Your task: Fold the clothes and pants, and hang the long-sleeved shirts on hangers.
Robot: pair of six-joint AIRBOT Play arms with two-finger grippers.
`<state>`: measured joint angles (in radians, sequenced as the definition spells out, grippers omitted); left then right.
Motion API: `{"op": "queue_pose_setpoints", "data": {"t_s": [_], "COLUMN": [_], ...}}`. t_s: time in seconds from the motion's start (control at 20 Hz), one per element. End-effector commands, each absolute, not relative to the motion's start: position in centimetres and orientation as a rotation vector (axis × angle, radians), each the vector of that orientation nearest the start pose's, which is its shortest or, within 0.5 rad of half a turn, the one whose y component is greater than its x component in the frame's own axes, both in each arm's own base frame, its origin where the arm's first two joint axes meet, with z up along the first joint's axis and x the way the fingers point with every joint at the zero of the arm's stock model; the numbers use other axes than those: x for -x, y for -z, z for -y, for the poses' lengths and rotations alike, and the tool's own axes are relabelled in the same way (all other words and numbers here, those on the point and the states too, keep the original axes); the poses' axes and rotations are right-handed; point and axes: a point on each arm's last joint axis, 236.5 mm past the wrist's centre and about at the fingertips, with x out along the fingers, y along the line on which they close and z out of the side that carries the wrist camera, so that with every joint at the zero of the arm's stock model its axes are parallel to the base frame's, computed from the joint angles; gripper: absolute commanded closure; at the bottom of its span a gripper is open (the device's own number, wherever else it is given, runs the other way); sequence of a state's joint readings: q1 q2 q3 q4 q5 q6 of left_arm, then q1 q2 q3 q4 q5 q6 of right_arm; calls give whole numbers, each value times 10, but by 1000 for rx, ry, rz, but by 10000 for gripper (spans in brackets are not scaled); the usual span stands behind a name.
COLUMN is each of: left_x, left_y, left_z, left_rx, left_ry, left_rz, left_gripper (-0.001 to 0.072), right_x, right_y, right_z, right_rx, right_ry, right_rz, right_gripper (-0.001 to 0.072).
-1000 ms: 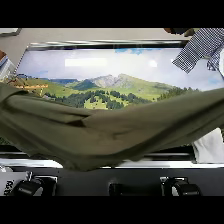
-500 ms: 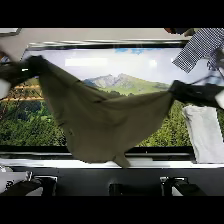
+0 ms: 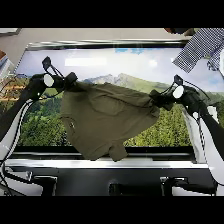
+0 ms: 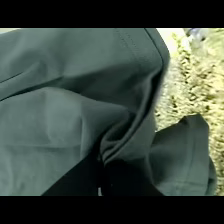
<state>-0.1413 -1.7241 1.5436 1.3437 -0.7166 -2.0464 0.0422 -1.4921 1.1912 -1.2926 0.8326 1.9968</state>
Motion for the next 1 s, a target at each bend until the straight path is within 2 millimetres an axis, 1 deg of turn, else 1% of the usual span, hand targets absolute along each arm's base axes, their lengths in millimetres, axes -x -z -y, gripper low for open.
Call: {"op": "queue_pose_setpoints", "data": {"t_s": [0.0,0.05,0.1,0.15,0.2,0.25,0.3,0.35,0.4,0.45,0.5,0.55,0.6,0.65,0.75,0.8,0.85,0.9,0.95], "left_x": [-517,-500,-483,-465,-448,-427,-403,-375,-342,-309,-284,-260,-239,-220,-186,-173,-164,-160,-161], "left_y": [22,14,1,-13,-25,-35,-40,-39,-32,-24,-16,-9,-1,11,36,47,57,63,68], "left_z": [107,96,83,68,56,48,45,45,50,65,83,106,122,133,146,151,156,162,168], "left_rx": [526,485,437,393,386,398,412,447,502,581,662,735,779,811,835,826,816,814,807], "left_ry": [29,45,64,65,40,24,10,-22,-55,-45,-16,35,70,72,33,22,18,24,36], "left_rz": [-1176,-1228,-1269,-1299,-1322,-1339,-1359,-1387,-1423,-1460,-1483,-1503,-1523,-1549,-1618,-1655,-1678,-1679,-1666], "left_gripper": [542,311,53,21,21,22,24,24,25,25,24,25,25,25,25,25,25,25,26], "right_x": [-457,-452,-448,-442,-437,-431,-426,-421,-417,-413,-410,-406,-402,-398,-391,-387,-383,-380,-377], "right_y": [50,48,46,44,41,39,37,35,34,34,34,34,34,34,34,34,35,35,36], "right_z": [-69,-67,-65,-62,-59,-56,-53,-50,-49,-49,-49,-49,-50,-50,-50,-50,-50,-50,-50], "right_rx": [-642,-624,-603,-580,-558,-534,-513,-498,-490,-485,-482,-479,-477,-474,-457,-450,-443,-436,-431], "right_ry": [141,143,144,148,154,160,167,173,176,178,178,179,181,182,174,173,172,168,166], "right_rz": [-1191,-1209,-1220,-1233,-1247,-1261,-1274,-1287,-1300,-1314,-1326,-1340,-1355,-1370,-1400,-1418,-1435,-1448,-1462], "right_gripper": [675,675,675,675,675,675,676,676,676,676,676,675,675,675,675,675,675,675,675]}}
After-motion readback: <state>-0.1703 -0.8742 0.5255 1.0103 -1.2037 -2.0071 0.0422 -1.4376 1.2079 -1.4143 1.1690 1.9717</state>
